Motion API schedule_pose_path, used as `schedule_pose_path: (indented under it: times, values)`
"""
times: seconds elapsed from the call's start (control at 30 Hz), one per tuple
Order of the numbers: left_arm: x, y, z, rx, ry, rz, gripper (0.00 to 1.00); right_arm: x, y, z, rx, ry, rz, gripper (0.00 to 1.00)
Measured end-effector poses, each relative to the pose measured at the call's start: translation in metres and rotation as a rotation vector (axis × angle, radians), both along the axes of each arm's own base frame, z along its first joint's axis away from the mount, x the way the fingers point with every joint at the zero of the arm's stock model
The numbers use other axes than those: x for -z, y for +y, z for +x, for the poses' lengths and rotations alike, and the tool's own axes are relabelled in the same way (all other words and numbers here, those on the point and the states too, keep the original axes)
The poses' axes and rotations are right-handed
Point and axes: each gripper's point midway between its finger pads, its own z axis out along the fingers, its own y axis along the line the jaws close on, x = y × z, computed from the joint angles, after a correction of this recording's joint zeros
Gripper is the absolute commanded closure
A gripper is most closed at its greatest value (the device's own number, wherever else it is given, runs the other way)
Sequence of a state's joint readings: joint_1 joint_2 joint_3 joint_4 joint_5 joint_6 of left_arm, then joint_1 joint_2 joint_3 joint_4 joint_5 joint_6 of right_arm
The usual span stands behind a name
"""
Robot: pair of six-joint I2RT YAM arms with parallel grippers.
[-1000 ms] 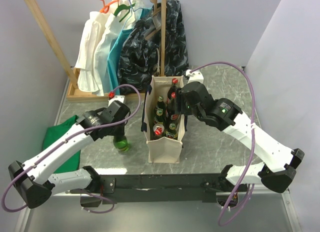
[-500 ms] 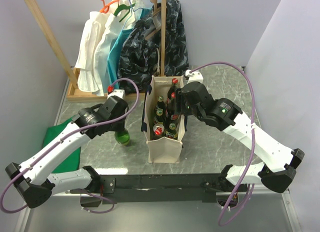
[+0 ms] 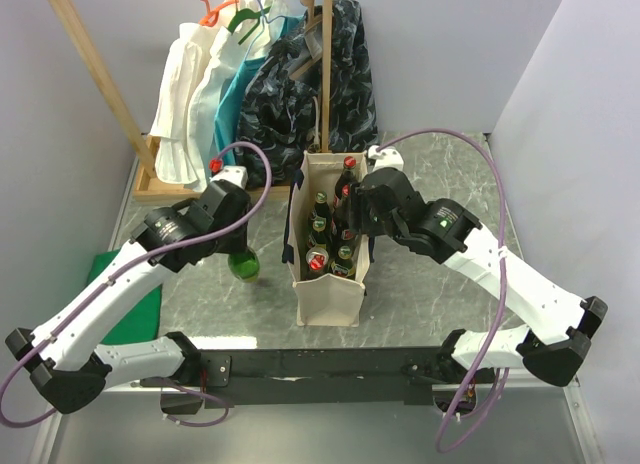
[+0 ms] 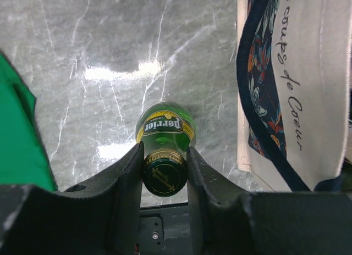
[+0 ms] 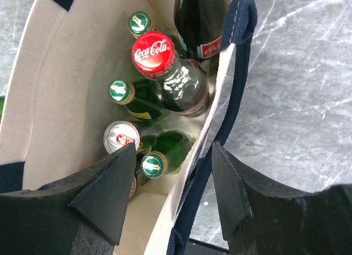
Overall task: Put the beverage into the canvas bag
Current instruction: Pick up the drink from the center of the board.
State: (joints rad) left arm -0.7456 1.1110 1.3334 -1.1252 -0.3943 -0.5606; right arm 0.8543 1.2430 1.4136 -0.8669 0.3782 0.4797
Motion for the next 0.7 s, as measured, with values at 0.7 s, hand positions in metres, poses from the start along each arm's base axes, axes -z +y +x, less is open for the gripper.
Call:
schedule_pose_path:
  times: [0.7]
  values:
    - [-0.047, -0.001, 0.020, -0.005, -0.092, 0.031, 0.99, 0.023, -0.005, -0.028, -0.050, 0.104, 0.018, 0.68]
